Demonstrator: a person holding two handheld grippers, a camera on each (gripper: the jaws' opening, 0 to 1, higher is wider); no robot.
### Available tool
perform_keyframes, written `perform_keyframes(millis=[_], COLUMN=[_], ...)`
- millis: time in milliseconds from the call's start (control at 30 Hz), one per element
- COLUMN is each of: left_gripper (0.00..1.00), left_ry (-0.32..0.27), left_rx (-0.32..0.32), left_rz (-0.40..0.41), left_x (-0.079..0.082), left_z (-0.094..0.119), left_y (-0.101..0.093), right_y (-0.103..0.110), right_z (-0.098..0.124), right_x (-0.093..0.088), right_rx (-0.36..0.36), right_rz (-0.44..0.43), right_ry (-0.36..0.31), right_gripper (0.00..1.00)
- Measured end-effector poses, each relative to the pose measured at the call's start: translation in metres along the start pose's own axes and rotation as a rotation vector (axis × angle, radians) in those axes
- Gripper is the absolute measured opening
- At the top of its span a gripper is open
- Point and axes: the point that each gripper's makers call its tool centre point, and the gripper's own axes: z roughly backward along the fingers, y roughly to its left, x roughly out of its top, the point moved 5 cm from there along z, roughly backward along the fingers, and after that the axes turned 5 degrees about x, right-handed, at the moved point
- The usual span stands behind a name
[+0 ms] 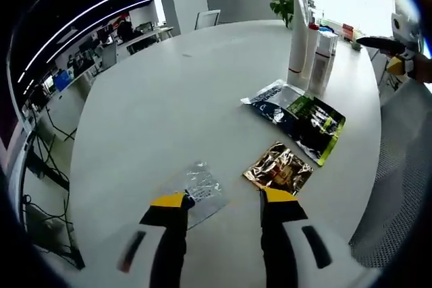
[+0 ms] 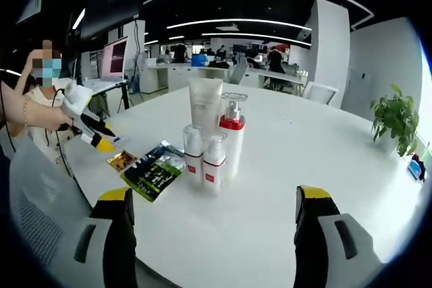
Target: Arrange the skincare products in the storage area until every visible bottle or jar stands upright without overlapping.
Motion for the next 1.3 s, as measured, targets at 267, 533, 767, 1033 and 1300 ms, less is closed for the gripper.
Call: perform_keyframes(millis=[267, 533, 767, 1033, 1300], left_gripper=[0.43, 0.43, 0.41, 0.39, 0.39], left_ry=[-0.038, -0.029, 0.004, 0.019, 0.028], left_rx=[-0.046, -0.08, -0.091, -0.094, -0.101], left_rz=[-0.022, -0.021, -0.037, -0.009, -0.016], left_x=[0.015, 0.017, 0.008, 0.008, 0.011], left_z=[0.0, -0.004, -0.018, -0.02, -0.025], left_y=[-0.033, -0.053, -0.055, -0.053, -0.05], right_y=[0.002, 0.002, 0.001, 0.002, 0.001], right_z=[0.0, 0.001, 0.002, 0.001, 0.001], right_x=[0.001, -0.001, 0.0, -0.002, -0.002], right_rx=[0.01, 0.012, 0.009, 0.018, 0.01], right_rz=[0.002, -0.002, -0.009, -0.012, -0.022], right_ry=[-0.01, -0.017, -0.026, -0.022, -0.021], right_gripper=[0.99, 0.99, 0.99, 0.99, 0.98])
